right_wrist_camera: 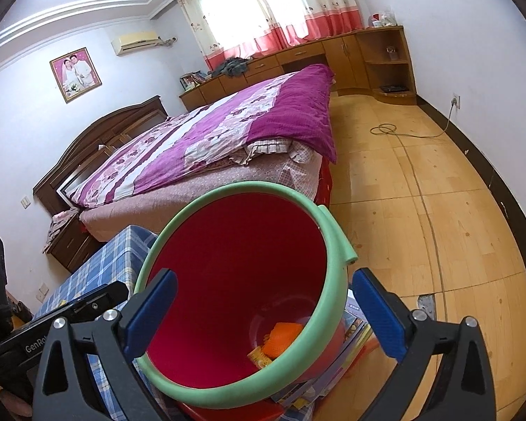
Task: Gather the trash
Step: 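Open both tools to drop the boxes into the red bucket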
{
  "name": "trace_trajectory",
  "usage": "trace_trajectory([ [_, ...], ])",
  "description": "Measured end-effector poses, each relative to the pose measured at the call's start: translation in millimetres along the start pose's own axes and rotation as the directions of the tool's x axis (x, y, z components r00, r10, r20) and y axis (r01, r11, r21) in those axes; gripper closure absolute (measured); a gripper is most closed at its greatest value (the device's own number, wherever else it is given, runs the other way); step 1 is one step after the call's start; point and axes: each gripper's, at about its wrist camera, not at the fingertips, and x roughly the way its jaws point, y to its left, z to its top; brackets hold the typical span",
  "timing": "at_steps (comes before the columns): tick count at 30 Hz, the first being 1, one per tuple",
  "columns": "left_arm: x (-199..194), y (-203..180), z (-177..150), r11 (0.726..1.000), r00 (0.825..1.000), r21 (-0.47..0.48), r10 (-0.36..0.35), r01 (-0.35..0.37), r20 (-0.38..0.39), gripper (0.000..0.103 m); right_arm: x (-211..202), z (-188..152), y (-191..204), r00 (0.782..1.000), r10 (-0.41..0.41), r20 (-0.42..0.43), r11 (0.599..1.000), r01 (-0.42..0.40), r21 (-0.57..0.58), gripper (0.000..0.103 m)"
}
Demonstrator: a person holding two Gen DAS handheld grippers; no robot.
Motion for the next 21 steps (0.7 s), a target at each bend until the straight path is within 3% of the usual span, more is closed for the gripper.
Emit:
trace_trajectory([
  [21, -59, 37, -22, 0.99, 0.995, -0.107, 0.095, -0.09, 0.043, 0.067, -34, -11, 33, 0.999, 0.046, 0.0, 0.998, -0.046, -0.049, 0.001],
])
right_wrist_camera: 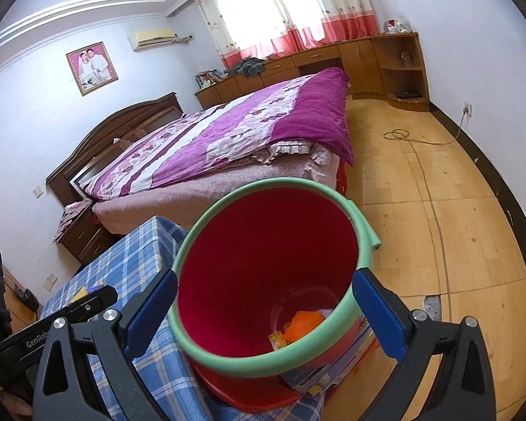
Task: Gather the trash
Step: 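Move both open tools back over the table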
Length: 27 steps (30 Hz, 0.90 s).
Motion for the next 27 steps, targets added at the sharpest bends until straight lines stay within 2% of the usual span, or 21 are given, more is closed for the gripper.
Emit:
trace_trajectory([
  [14, -52, 44, -18, 0.994, 0.995, -0.087, 0.077, -0.071, 0.059, 0.067, -19, -13, 50, 0.998, 0.055, -0.018, 0.996, -0.056, -0.071, 0.001],
  [22, -81, 78, -32, 0.98, 0.985, -0.149, 0.144, -0.13, 0.093, 0.067, -22, -25, 81, 0.994, 0.099, -0.043, 0.987, -0.104, -0.123, 0.001],
  [27, -94, 103, -42, 0.966, 0.975, -0.195, 0.194, -0.171, 0.106, 0.062, -19, -34, 99, 0.991, 0.116, -0.07, 0.982, -0.125, -0.143, 0.001],
])
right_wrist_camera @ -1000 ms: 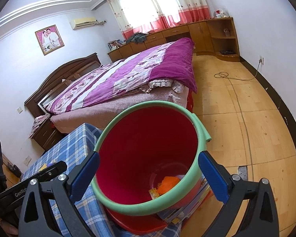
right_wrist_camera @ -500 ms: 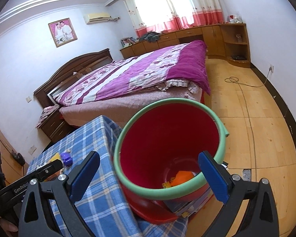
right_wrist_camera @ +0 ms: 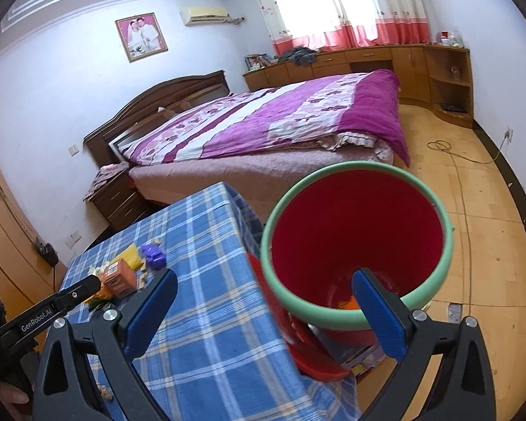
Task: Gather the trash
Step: 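Move both open tools back over the table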
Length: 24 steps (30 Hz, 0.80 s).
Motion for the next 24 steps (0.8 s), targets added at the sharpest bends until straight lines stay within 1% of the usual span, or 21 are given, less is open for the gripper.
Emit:
trace_trajectory([
  [8, 0, 49, 0, 0.994, 0.998, -0.088, 0.07, -0.07, -0.004, 0.06, 17, -8, 25, 0.999, 0.02, -0.038, 0.999, -0.022, -0.04, 0.001],
  [15, 9, 84, 4, 0.984, 0.992, -0.128, 0.125, -0.126, -0.013, 0.06, 32, -11, 38, 0.997, 0.034, -0.065, 0.998, -0.038, -0.051, 0.001],
  [19, 17, 96, 9, 0.978, 0.987, -0.131, 0.161, -0.161, -0.017, 0.058, 45, -12, 45, 0.995, 0.042, -0.088, 0.997, -0.047, -0.06, 0.001],
  [21, 26, 101, 13, 0.976, 0.984, -0.125, 0.175, -0.177, -0.025, 0.053, 49, -13, 46, 0.994, 0.042, -0.097, 0.997, -0.048, -0.064, 0.001],
  [24, 41, 106, 18, 0.975, 0.981, -0.107, 0.191, -0.194, -0.044, 0.052, 57, -15, 48, 0.993, 0.04, -0.115, 0.997, -0.048, -0.066, 0.001],
])
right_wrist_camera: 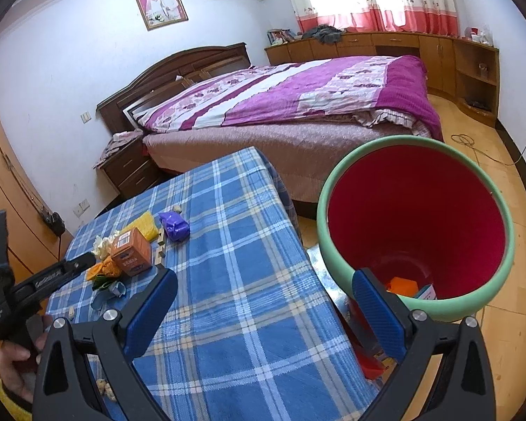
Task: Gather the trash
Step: 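Move both open tools back over the table, then grasp the orange cloth with the left tool and lift it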
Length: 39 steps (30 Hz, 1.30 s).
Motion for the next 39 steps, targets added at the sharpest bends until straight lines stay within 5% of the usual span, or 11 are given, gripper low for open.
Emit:
trace_trajectory([
  [17, 39, 6, -5, 0.999, 0.998, 0.03, 0.024, -0.022, -0.062, 0.052, 25, -3, 0, 0.998, 0.0, -0.058, 1.0, 0.0, 0.003, 0.001],
  [28, 30, 1, -13, 0.997, 0.999, 0.076, 0.016, -0.012, -0.044, 0.077, 23, -4, 8, 0.998, 0.018, -0.059, 1.0, -0.019, -0.018, 0.001],
  [32, 16, 7, -10, 0.999, 1.0, 0.04, -0.021, 0.022, -0.02, 0.096, 22, -2, 18, 0.998, 0.03, -0.056, 0.999, -0.033, -0.042, 0.001],
  [39, 5, 17, -9, 0.999, 0.999, 0.016, -0.044, 0.044, -0.014, 0.097, 22, 0, 31, 0.997, 0.057, -0.055, 0.996, -0.06, -0.062, 0.001],
])
